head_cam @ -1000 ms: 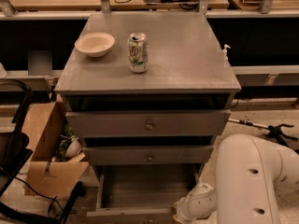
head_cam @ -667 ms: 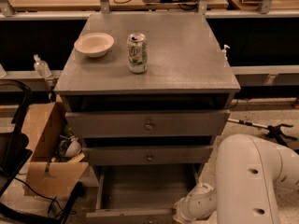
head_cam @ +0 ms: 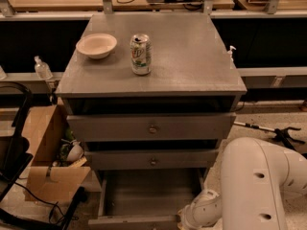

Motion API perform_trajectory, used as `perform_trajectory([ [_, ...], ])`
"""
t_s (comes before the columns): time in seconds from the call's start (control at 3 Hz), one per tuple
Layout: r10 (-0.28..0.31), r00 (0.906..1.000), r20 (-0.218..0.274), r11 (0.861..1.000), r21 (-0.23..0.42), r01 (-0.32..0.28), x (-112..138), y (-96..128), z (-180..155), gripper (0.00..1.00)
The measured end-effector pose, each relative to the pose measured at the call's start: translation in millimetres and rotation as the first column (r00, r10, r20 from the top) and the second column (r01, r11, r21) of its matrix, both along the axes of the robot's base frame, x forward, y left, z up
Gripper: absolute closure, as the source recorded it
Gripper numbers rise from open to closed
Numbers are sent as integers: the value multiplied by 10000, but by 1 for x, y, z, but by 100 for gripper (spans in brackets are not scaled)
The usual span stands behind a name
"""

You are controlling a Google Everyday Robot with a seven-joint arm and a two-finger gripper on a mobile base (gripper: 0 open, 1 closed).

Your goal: Open bottom drawer

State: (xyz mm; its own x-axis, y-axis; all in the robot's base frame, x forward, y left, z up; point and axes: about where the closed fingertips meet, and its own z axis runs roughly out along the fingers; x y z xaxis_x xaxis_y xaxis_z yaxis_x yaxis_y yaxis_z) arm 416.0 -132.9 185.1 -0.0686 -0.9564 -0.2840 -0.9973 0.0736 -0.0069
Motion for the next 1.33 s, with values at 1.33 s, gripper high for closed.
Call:
perform_trajectory([
  [1.33, 169, 9997, -172, 9998, 48, -168, -11, 5, 0, 81],
])
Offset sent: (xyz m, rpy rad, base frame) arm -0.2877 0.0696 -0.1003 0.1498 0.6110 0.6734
